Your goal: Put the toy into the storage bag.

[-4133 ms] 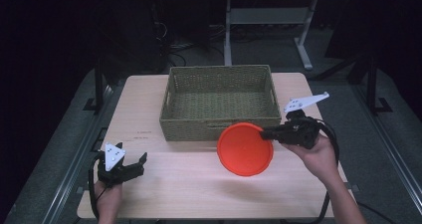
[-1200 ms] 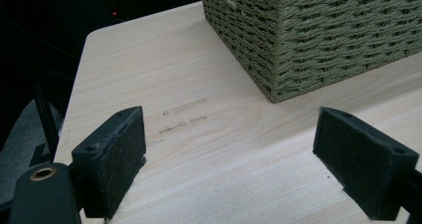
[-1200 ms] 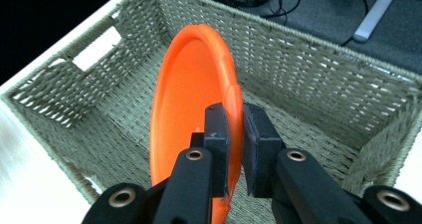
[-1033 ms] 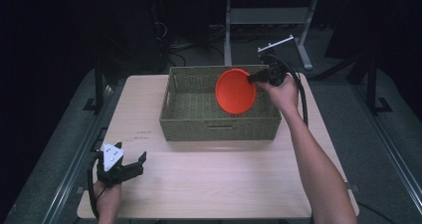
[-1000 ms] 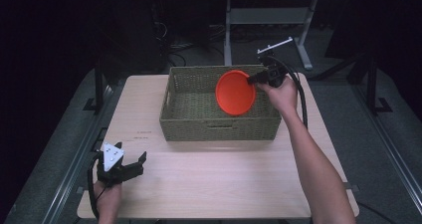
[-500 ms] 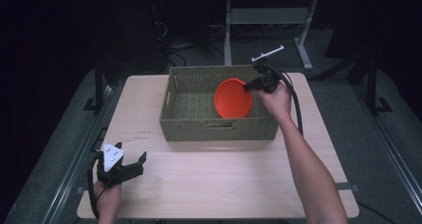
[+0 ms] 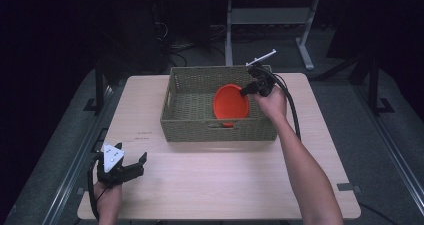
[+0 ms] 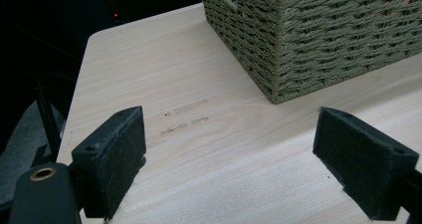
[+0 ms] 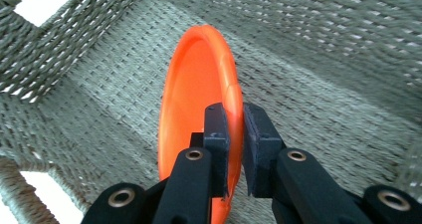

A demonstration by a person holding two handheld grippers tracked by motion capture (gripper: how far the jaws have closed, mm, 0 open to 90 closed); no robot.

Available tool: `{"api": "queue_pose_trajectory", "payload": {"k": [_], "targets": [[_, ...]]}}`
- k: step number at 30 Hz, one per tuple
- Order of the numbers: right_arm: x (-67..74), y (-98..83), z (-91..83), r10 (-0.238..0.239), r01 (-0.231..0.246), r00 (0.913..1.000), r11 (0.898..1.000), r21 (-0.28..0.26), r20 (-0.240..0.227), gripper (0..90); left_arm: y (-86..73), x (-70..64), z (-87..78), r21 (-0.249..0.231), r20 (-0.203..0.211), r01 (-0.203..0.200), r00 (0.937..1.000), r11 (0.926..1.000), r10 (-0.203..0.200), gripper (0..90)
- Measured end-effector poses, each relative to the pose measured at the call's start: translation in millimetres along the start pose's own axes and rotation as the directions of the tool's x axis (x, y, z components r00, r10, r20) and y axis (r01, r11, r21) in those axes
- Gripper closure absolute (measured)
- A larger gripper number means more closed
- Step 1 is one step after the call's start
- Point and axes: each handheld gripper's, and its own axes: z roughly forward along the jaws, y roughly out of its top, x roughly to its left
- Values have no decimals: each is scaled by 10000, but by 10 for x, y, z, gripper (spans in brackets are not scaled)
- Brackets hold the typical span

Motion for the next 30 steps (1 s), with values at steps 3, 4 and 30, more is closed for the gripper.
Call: {"api": "queue_pose_trajectory", "payload": {"k": [3,4,30], "targets": [[8,-1,19,-13,13,10000,10000,51,-27,816,1,-4,1,-22,8,-2,10000,10000,2,128],[10,0,24,-11,11,10000,10000,55,-7,816,2,-5,0,-7,10,-24,10000,10000,24,128],[-50,-56,38,224,-221,9997,9989,425,-69,689,5,-14,7,17,7,-31,10000,10000,31,128]]}}
